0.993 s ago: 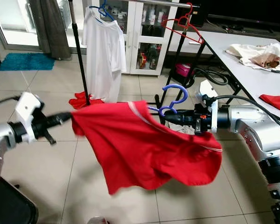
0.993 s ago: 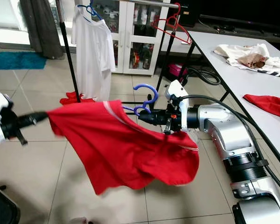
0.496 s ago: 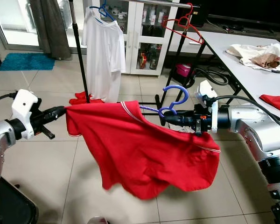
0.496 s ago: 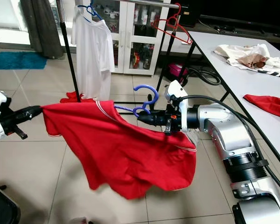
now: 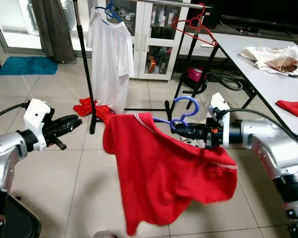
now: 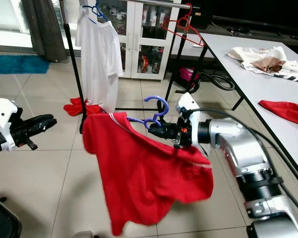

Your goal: Hang hanger

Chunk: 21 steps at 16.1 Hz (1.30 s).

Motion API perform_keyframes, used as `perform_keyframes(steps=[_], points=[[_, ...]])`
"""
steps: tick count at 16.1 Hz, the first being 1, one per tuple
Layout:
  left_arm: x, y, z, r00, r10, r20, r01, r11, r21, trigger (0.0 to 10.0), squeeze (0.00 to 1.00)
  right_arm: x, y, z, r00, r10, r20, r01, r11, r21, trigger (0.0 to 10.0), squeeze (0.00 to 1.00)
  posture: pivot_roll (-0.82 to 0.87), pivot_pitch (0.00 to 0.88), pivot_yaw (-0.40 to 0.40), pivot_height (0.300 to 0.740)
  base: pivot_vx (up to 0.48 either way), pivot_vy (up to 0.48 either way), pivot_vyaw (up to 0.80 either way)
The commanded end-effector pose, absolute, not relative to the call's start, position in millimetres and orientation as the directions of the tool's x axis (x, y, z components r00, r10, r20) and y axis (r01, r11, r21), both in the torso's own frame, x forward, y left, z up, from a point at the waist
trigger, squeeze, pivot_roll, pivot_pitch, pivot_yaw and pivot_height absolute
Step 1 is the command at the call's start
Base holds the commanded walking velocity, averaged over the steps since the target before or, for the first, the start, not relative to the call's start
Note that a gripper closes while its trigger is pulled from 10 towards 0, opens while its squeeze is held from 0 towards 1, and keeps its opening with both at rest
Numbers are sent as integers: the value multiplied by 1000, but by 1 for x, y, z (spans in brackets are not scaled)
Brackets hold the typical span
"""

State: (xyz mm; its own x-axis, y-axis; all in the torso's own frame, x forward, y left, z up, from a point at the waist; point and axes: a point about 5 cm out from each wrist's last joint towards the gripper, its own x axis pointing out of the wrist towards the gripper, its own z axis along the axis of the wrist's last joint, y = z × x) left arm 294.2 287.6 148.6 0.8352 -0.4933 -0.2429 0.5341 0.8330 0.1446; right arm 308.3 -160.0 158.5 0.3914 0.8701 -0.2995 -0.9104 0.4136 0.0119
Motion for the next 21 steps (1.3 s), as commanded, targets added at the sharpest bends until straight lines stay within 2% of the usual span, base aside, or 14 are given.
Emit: perform_keyframes(steps=[1,2,3,4,5,6,9,11,14,17,20,21], points=[[295,281,150,867,-455,-206,488,859,156,10000,1000,311,-167,159,488,827,-279,-864,504,-17,10000,0,-13,0,-100,740,0,0,0],[297,262,153,892,-432,-135,446,890,96,10000,1000,308,-166,149,555,793,-251,-818,575,9,10000,0,-16,0,-109,740,0,0,0],[297,257,153,898,-423,-123,431,901,52,10000,1000,307,-164,147,575,784,-234,-803,595,19,10000,0,-18,0,-111,740,0,0,0],[296,247,149,900,-420,-119,420,907,-26,10000,588,305,-160,143,616,761,-203,-771,635,42,10000,0,-21,0,-106,740,0,0,0],[295,242,148,897,-428,-110,424,904,-55,10000,416,303,-158,142,634,751,-186,-756,652,55,10000,0,-20,0,-102,740,0,0,0],[292,231,144,900,-428,-87,421,903,-88,10000,0,298,-157,138,664,732,-153,-727,680,94,10000,0,-14,0,-92,740,0,0,0],[294,211,144,895,-439,-73,433,897,-91,10000,0,294,-153,135,682,716,-146,-713,696,85,10000,0,-10,0,-85,740,0,0,0],[300,196,151,916,-401,2,395,901,-180,10000,0,292,-152,138,702,700,-129,-695,714,89,10000,0,-20,0,-84,740,0,0,0],[304,186,149,939,-344,-5,330,904,-273,10000,0,292,-149,140,741,662,-115,-653,750,108,10000,0,-18,0,-87,740,0,0,0],[310,176,145,951,-301,-73,288,947,-144,10000,0,305,-146,142,849,524,-70,-511,846,151,10000,0,-2,0,-73,740,0,0,0],[304,162,133,944,-310,-115,310,951,-19,10000,0,301,-145,135,892,448,-66,-429,882,192,10000,0,-7,0,-83,740,0,0,0],[297,154,126,934,-337,-119,336,941,-33,10000,0,296,-144,129,895,438,-88,-418,890,183,10000,0,-24,0,-94,740,0,0,0]])
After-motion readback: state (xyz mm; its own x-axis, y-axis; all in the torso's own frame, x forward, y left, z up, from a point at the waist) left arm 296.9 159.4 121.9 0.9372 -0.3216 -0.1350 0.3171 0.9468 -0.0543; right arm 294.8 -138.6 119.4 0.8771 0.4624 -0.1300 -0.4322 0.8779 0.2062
